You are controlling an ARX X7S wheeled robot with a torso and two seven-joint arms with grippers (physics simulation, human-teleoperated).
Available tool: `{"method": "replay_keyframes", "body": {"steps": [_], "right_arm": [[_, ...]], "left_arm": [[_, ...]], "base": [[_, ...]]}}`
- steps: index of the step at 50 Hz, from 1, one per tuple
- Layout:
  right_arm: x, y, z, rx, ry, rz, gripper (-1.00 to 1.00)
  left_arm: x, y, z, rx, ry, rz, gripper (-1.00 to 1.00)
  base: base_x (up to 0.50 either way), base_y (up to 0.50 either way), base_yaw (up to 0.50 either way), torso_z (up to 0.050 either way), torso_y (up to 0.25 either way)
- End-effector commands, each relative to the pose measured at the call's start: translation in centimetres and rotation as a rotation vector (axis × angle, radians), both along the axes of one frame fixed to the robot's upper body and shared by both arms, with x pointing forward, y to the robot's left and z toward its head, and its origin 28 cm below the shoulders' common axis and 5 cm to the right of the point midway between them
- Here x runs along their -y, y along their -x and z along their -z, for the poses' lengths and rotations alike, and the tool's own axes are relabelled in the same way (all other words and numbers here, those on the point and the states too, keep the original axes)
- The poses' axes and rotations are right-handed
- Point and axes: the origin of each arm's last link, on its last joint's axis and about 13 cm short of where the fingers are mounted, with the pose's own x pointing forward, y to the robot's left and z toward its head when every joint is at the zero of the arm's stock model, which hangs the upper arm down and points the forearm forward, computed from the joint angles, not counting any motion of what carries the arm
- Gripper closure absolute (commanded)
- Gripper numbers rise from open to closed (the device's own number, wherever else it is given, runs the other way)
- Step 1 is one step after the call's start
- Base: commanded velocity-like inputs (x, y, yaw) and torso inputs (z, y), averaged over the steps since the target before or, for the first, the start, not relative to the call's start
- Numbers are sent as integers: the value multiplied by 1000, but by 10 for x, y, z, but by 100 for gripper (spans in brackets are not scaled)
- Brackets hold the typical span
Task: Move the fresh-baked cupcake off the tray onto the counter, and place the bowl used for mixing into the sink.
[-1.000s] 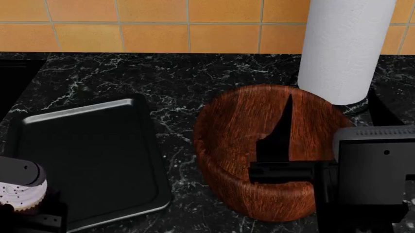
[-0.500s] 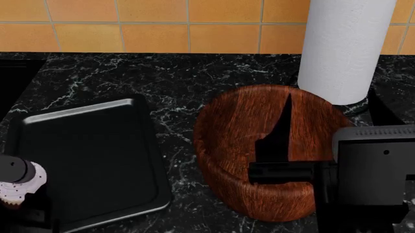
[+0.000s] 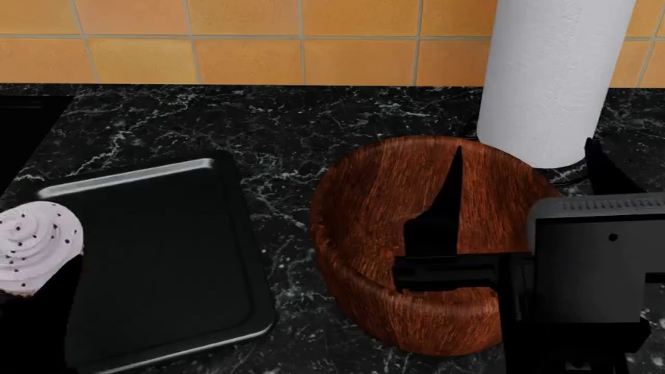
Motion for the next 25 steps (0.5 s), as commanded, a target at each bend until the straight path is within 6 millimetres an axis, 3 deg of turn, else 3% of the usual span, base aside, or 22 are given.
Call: {"method": "replay_keyframes", "body": {"steps": [1,12,25], "right_arm": [[-1,1,-3,5,1,0,-100],[0,1,-1,0,3,-2,-100],[0,2,-1,1,2,0,-100]], "left_arm": [[15,36,-15,14,23,198,100],[33,48,-12,-62,71,368,100],[38,33,3,-117,82,367,100]], "base": [[0,0,0,0,0],[0,0,0,0,0],[0,0,0,0,0]]}}
